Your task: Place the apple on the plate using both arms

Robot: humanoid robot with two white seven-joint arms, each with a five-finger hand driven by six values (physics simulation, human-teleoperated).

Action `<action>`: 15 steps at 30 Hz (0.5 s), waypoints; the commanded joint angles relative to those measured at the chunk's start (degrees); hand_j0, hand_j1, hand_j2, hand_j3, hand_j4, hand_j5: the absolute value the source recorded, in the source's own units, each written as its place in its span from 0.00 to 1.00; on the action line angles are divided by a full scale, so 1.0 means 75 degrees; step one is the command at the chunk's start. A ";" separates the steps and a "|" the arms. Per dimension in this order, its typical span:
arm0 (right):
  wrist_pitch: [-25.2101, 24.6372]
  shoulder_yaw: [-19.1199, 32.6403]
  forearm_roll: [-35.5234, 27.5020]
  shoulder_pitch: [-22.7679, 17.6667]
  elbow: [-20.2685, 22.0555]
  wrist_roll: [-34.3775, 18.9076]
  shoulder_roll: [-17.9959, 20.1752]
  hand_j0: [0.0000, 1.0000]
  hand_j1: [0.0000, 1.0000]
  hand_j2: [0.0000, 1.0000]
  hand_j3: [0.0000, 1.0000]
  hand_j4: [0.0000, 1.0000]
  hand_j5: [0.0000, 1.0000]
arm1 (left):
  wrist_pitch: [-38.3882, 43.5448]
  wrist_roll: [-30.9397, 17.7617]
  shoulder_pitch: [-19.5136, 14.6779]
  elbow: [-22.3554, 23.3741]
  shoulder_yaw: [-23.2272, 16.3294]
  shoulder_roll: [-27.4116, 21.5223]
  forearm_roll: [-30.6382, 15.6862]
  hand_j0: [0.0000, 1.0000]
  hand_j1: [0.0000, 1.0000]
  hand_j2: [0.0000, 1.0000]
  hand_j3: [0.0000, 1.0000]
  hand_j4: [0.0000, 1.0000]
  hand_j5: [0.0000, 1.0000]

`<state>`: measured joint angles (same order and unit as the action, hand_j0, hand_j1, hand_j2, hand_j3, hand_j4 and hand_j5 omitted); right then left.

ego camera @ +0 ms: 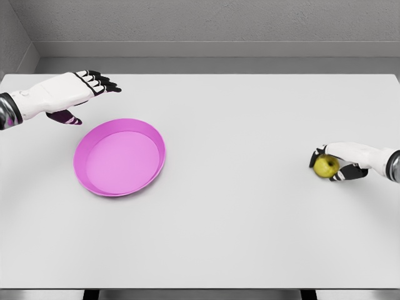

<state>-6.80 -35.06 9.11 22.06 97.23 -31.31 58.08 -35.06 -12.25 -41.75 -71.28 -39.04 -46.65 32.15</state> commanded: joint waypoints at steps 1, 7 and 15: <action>0.0004 -0.0001 -0.0019 0.0000 0.0032 -0.0009 0.0013 0.39 0.39 0.39 0.39 0.39 0.39 | 0.0008 0.0004 0.0000 -0.0012 0.0015 -0.0003 -0.0044 1.00 1.00 1.00 1.00 1.00 1.00; 0.0016 0.0011 -0.0019 0.0246 0.0125 -0.0009 0.0025 0.38 0.38 0.38 0.38 0.38 0.38 | 0.0008 0.0004 0.0000 -0.0012 0.0026 -0.0003 -0.0044 1.00 1.00 1.00 1.00 1.00 1.00; 0.0028 0.0011 -0.0007 0.0703 0.0430 -0.0009 -0.0057 0.38 0.38 0.38 0.38 0.38 0.38 | 0.0008 0.0004 0.0000 -0.0012 0.0026 -0.0003 -0.0044 1.00 1.00 1.00 1.00 1.00 1.00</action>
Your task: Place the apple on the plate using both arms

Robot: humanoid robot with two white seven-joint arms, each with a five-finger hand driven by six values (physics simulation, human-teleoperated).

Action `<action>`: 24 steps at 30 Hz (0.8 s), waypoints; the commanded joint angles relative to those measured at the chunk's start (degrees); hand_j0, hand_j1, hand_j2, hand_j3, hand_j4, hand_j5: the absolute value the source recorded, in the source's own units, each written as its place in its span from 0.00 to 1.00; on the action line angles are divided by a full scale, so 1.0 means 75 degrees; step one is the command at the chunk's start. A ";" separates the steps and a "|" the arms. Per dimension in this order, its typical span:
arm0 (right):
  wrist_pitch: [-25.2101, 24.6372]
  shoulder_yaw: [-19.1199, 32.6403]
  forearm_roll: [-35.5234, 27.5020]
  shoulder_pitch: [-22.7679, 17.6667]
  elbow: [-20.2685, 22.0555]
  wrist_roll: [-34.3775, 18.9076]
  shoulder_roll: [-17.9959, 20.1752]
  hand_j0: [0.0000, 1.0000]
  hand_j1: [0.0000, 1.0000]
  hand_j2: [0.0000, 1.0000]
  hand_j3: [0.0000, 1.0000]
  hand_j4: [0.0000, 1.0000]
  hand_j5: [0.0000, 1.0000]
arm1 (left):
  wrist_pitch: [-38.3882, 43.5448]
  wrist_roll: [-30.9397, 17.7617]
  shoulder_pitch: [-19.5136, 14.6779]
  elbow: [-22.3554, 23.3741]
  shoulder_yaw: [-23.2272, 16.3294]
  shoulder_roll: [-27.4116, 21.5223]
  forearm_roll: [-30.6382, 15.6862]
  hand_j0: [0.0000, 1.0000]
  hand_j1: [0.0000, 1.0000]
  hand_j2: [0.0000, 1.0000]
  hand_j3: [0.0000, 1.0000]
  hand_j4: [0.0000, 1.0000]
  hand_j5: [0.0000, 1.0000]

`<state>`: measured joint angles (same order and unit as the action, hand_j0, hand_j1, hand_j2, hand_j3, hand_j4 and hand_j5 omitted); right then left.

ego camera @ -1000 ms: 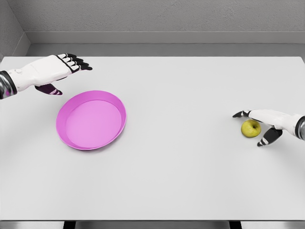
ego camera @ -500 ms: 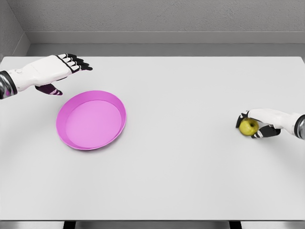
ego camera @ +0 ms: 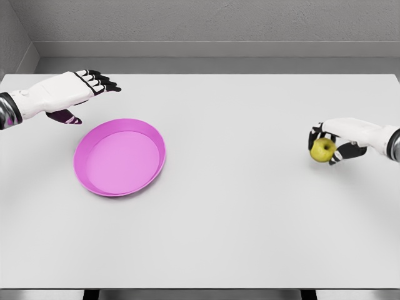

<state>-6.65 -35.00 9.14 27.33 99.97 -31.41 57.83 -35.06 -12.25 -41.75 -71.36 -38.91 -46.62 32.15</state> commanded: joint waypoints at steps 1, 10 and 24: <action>0.0066 0.0003 -0.0012 0.0000 0.0065 0.0004 -0.0082 0.38 0.38 0.38 0.38 0.38 0.38 | 0.0008 0.0004 0.0000 -0.0001 0.0009 -0.0007 -0.0045 1.00 1.00 1.00 1.00 1.00 1.00; 0.0570 -0.0009 -0.0012 0.0351 0.0065 -0.0207 -0.0820 0.38 0.38 0.38 0.38 0.38 0.38 | 0.0008 0.0004 0.0000 -0.0001 0.0009 -0.0007 -0.0033 1.00 1.00 1.00 1.00 1.00 1.00; 0.1015 -0.0056 0.0012 0.0492 0.0065 -0.0479 -0.2027 0.39 0.39 0.39 0.39 0.39 0.39 | 0.0008 0.0004 0.0000 -0.0001 -0.0003 -0.0007 -0.0021 1.00 1.00 1.00 1.00 1.00 1.00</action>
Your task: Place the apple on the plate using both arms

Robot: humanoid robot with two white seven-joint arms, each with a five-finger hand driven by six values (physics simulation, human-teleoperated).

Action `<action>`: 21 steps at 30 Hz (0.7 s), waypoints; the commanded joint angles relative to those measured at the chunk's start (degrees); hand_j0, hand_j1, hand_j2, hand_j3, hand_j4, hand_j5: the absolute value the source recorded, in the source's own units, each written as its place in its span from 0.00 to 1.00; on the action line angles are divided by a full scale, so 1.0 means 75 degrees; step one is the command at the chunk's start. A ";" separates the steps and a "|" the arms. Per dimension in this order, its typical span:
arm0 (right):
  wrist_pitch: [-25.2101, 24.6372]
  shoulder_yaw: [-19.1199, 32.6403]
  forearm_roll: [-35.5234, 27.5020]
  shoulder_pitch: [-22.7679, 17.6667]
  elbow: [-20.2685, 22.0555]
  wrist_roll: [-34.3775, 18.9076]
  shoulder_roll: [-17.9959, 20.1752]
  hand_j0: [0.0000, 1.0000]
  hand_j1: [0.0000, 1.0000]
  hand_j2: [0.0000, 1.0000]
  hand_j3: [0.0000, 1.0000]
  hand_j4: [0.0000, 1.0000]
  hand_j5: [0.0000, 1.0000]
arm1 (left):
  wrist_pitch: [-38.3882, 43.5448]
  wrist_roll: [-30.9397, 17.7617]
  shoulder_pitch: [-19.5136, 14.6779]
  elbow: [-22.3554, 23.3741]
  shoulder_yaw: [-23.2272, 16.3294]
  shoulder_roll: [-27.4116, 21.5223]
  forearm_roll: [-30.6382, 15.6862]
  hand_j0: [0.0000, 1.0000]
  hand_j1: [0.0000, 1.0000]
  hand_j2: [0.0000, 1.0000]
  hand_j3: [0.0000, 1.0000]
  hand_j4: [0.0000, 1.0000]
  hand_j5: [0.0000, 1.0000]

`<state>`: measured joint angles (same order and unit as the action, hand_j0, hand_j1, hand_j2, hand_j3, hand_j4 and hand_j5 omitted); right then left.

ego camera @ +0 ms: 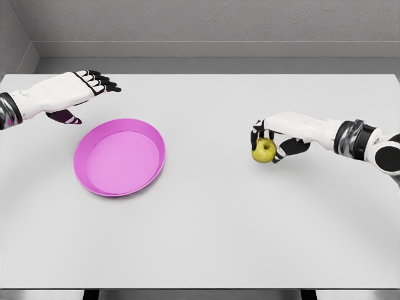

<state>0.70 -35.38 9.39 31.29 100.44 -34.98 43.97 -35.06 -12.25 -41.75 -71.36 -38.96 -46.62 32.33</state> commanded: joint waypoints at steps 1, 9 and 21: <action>0.0035 -0.0087 -0.0022 0.0023 0.0003 -0.0003 -0.0202 0.39 0.39 0.39 0.39 0.39 0.39 | 0.0008 0.0004 0.0000 0.0000 0.0003 -0.0007 -0.0045 1.00 1.00 1.00 1.00 1.00 1.00; 0.0012 -0.0603 -0.0022 0.0445 0.0003 -0.0003 -0.0671 0.39 0.39 0.39 0.39 0.39 0.39 | 0.0008 0.0004 0.0000 0.0000 0.0014 -0.0007 -0.0045 1.00 1.00 1.00 1.00 1.00 1.00; 0.0293 0.3451 -0.0045 -0.0808 -0.0337 -0.0003 0.0571 1.00 1.00 1.00 1.00 1.00 1.00 | 0.0008 0.0005 -0.0012 -0.0270 0.0026 -0.0042 0.0014 1.00 1.00 1.00 1.00 1.00 1.00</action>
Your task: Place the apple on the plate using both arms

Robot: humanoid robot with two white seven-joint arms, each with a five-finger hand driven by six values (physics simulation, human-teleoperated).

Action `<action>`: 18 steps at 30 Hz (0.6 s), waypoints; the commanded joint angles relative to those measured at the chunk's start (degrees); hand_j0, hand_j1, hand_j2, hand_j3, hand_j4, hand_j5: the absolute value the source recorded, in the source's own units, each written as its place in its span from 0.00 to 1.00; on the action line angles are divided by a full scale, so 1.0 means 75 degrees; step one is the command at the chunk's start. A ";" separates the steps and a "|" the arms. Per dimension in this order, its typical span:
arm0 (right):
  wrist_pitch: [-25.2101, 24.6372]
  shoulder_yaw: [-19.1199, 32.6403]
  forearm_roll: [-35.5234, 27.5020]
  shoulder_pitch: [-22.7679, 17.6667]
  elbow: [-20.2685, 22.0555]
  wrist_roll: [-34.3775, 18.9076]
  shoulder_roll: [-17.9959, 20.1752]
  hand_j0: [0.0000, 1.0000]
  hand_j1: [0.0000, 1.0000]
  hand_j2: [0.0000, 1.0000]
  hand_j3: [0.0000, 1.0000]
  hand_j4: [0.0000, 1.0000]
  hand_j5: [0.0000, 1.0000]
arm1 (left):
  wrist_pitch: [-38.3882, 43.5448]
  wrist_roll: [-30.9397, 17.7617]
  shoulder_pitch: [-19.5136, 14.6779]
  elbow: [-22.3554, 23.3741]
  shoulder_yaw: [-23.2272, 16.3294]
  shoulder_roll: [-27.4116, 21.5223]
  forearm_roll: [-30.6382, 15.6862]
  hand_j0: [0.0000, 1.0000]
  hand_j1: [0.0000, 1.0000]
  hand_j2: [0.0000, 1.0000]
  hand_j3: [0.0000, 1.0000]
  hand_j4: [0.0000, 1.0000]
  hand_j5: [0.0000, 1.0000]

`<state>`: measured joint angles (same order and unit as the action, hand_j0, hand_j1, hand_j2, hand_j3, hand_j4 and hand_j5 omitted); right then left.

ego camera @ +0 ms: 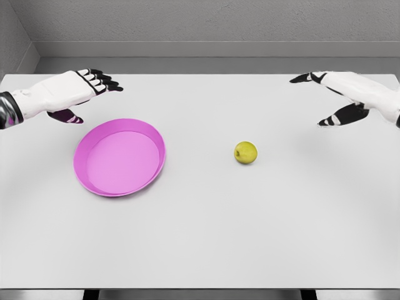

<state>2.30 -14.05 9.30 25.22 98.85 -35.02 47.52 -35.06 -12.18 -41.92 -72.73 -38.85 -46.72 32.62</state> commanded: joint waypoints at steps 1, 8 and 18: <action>0.0314 0.0655 -0.0045 0.0000 -0.0243 0.0002 0.0109 1.00 1.00 1.00 1.00 1.00 1.00 | 0.0008 -0.0004 0.0000 -0.0169 -0.0023 0.0007 0.0138 1.00 1.00 1.00 1.00 1.00 1.00; 0.1440 0.0608 -0.0033 0.0000 -0.0583 0.0002 0.0015 1.00 1.00 1.00 1.00 1.00 1.00 | 0.0008 -0.0051 -0.1394 -0.1623 -0.1405 0.1577 0.2752 1.00 1.00 1.00 1.00 1.00 1.00; 0.1381 0.0233 -0.0045 0.0094 -0.0571 0.0002 0.0425 1.00 1.00 1.00 1.00 1.00 1.00 | 0.0008 -0.1036 -0.2437 -0.1377 -0.3854 0.2878 0.0033 1.00 1.00 1.00 1.00 1.00 1.00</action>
<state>12.87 -12.35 9.17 25.93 94.56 -35.03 50.41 -35.06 -18.17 -60.29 -84.30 -64.52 -26.78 37.67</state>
